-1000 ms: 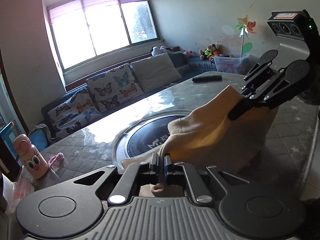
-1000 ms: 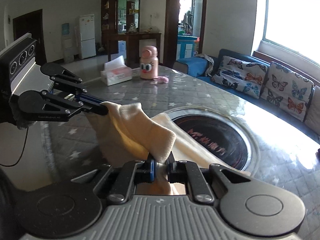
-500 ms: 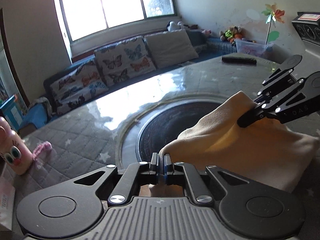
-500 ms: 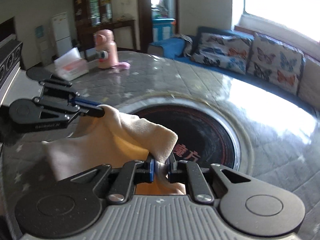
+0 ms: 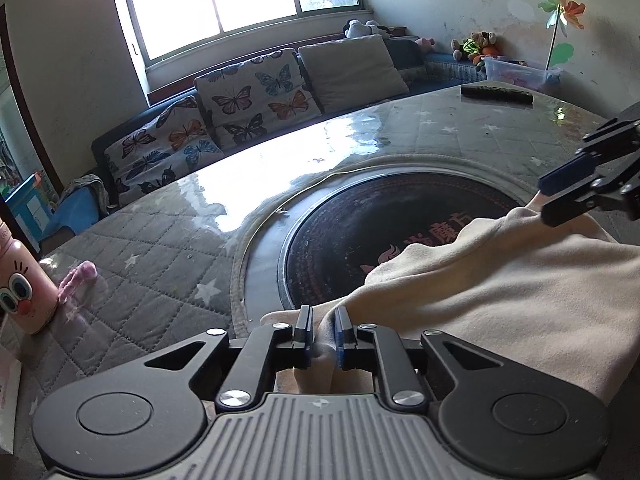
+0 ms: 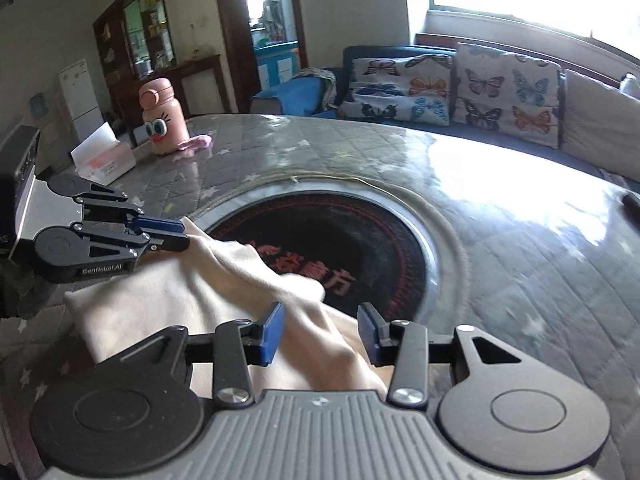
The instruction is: Fold clothes
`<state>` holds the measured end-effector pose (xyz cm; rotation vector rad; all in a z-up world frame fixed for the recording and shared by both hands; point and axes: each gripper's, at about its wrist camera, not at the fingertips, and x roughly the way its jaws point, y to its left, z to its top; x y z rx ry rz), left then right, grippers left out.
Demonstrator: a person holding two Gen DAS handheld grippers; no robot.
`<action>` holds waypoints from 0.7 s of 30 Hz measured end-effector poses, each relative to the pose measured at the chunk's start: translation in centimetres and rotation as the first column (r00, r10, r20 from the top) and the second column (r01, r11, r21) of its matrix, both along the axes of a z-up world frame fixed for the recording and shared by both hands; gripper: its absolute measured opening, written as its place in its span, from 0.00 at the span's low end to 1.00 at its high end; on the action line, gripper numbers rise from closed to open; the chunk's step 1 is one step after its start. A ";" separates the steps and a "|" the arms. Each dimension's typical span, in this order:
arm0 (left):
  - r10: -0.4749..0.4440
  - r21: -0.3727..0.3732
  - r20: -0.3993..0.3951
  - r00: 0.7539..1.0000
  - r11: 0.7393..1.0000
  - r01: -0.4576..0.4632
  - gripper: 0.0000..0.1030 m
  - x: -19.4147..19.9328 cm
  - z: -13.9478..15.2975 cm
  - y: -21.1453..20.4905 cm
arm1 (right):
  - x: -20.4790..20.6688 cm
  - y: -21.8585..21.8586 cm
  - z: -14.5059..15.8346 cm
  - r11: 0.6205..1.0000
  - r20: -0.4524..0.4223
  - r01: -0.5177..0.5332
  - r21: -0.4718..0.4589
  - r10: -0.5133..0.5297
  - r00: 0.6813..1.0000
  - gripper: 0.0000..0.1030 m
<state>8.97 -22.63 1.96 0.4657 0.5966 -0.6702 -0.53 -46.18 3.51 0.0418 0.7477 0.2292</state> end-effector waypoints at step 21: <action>0.041 -0.057 0.068 0.997 0.998 -0.037 0.03 0.2 2.6 0.1 | -2.2 -0.5 1.3 0.991 0.085 0.109 -0.072 -0.103 0.991 0.05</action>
